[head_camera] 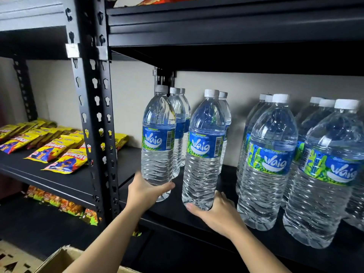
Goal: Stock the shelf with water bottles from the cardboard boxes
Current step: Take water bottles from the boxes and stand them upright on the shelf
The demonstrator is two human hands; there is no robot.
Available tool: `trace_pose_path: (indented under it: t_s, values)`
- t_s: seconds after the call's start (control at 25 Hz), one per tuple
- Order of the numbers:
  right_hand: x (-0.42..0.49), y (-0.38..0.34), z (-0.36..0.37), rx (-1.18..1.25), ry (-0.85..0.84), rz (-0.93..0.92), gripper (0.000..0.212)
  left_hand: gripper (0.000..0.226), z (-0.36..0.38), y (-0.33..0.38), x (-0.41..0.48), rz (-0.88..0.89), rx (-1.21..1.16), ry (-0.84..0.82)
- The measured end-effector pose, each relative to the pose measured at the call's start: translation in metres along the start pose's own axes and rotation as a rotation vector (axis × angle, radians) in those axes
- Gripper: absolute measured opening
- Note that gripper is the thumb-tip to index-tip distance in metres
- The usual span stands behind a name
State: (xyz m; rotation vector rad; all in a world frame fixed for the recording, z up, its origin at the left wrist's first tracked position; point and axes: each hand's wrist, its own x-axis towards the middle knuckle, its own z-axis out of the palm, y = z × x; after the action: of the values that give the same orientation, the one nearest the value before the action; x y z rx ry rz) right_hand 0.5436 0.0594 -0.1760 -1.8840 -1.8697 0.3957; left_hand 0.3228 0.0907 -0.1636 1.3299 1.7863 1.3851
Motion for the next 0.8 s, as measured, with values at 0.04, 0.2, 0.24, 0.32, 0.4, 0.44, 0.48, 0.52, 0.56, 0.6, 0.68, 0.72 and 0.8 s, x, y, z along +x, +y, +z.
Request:
trace_pose_path:
  t_s: [0.04,0.2,0.24,0.32,0.4,0.44,0.48,0.52,0.56,0.6,0.68,0.72,0.8]
  values:
    - [-0.001,0.0,0.0,0.008,0.001,-0.004,0.11,0.097,0.001,0.001,0.005,-0.028,0.001,-0.018]
    - [-0.003,0.0,0.001,0.109,0.035,-0.014,0.102,0.096,0.007,0.006,0.013,-0.055,-0.011,-0.041]
    - [-0.003,0.0,0.0,0.135,0.028,-0.011,0.099,0.095,0.008,0.008,0.013,-0.058,-0.001,-0.031]
    - [-0.002,-0.001,0.0,0.158,-0.002,0.005,0.097,0.095,0.009,0.011,0.012,-0.057,0.011,-0.042]
    - [0.001,0.001,-0.001,0.174,-0.038,0.036,0.1,0.091,0.009,0.009,0.013,-0.042,0.01,-0.071]
    - [0.004,0.001,-0.001,0.196,-0.059,0.05,0.101,0.088,0.008,0.007,0.013,-0.026,0.011,-0.081]
    - [0.006,0.002,-0.001,0.228,-0.085,0.06,0.101,0.085,0.006,0.004,0.013,-0.009,0.015,-0.092]
    - [0.009,0.002,-0.001,0.26,-0.106,0.064,0.101,0.083,0.004,0.002,0.012,0.008,0.016,-0.105]
    - [0.01,0.002,-0.001,0.285,-0.124,0.067,0.102,0.082,0.002,-0.001,0.012,0.024,0.011,-0.115]
    - [0.011,0.003,-0.001,0.294,-0.133,0.069,0.102,0.082,0.001,-0.004,0.012,0.034,0.004,-0.119]
    - [0.01,0.003,0.0,0.289,-0.119,0.06,0.101,0.086,0.0,-0.006,0.012,0.033,-0.018,-0.1]
    - [0.009,0.003,0.0,0.286,-0.104,0.048,0.1,0.087,0.0,-0.006,0.012,0.03,-0.024,-0.086]
    - [0.008,0.004,0.0,0.301,-0.083,0.034,0.096,0.087,0.002,-0.005,0.012,0.028,-0.023,-0.058]
